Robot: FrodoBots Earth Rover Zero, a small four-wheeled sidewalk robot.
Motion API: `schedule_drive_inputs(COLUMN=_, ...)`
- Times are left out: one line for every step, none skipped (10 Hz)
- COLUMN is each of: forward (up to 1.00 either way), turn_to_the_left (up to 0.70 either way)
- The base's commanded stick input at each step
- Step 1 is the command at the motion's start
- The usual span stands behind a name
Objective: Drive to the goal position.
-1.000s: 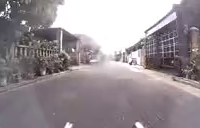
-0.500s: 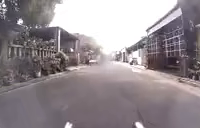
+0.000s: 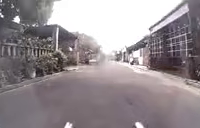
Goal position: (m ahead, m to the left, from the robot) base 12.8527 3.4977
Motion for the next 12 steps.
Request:
schedule_drive_inputs(forward=0.7, turn_to_the_left=0.0)
schedule_drive_inputs(forward=0.7, turn_to_the_left=0.0)
schedule_drive_inputs(forward=0.7, turn_to_the_left=-0.05)
schedule_drive_inputs(forward=0.7, turn_to_the_left=-0.1)
schedule_drive_inputs(forward=0.7, turn_to_the_left=-0.13)
schedule_drive_inputs(forward=0.7, turn_to_the_left=-0.07)
schedule_drive_inputs(forward=0.7, turn_to_the_left=-0.01)
schedule_drive_inputs(forward=0.7, turn_to_the_left=0.0)
schedule_drive_inputs(forward=0.7, turn_to_the_left=0.0)
schedule_drive_inputs(forward=0.7, turn_to_the_left=0.0)
schedule_drive_inputs(forward=0.7, turn_to_the_left=0.0)
schedule_drive_inputs(forward=0.7, turn_to_the_left=0.0)
